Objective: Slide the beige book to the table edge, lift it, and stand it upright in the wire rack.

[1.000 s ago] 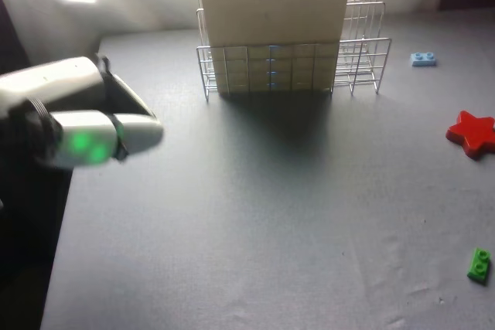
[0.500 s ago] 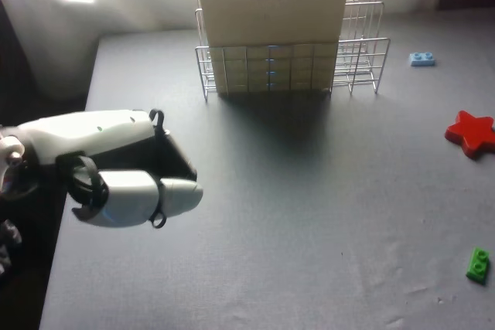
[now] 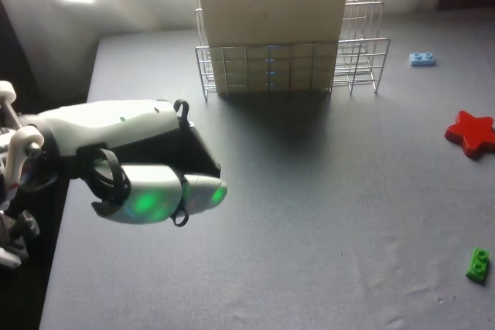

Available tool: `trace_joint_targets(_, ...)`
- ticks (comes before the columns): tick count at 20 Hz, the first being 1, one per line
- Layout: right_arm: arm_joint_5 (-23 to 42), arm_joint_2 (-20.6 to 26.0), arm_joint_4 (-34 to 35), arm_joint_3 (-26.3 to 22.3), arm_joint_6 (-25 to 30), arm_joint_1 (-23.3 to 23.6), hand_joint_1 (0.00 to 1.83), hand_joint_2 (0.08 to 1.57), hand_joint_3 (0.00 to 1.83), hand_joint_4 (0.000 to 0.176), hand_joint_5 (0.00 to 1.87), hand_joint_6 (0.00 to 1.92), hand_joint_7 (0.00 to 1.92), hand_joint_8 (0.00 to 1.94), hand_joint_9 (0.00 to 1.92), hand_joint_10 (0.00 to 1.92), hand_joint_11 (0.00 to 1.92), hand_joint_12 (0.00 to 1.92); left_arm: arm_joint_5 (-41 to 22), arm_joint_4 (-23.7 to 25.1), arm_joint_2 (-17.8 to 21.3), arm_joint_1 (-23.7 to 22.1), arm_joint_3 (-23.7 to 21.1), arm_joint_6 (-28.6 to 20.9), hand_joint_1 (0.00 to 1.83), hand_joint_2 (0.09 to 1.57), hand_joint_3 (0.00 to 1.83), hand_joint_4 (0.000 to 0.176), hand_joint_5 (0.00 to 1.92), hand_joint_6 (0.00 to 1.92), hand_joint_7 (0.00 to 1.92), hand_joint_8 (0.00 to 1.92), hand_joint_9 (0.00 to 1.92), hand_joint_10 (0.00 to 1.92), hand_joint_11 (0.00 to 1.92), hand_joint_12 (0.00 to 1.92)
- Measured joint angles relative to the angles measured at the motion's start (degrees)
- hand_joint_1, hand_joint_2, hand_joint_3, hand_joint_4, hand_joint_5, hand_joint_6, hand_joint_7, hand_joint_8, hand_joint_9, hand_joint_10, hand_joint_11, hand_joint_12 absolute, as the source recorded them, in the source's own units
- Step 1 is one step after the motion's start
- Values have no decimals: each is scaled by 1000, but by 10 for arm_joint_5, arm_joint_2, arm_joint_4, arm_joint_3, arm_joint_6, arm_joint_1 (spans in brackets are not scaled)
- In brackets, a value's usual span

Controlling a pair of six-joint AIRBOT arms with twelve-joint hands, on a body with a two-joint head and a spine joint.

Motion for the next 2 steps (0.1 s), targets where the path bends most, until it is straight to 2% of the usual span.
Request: trace_joint_targets(2,0,0,0,0,0,0,482,1491,7,0,1064,1921,1202,1941,1250,1921,1277,1921,-1,0,0,-3,-1,0,486,1485,0,0,1033,1921,1144,1921,1183,1921,1212,1921)
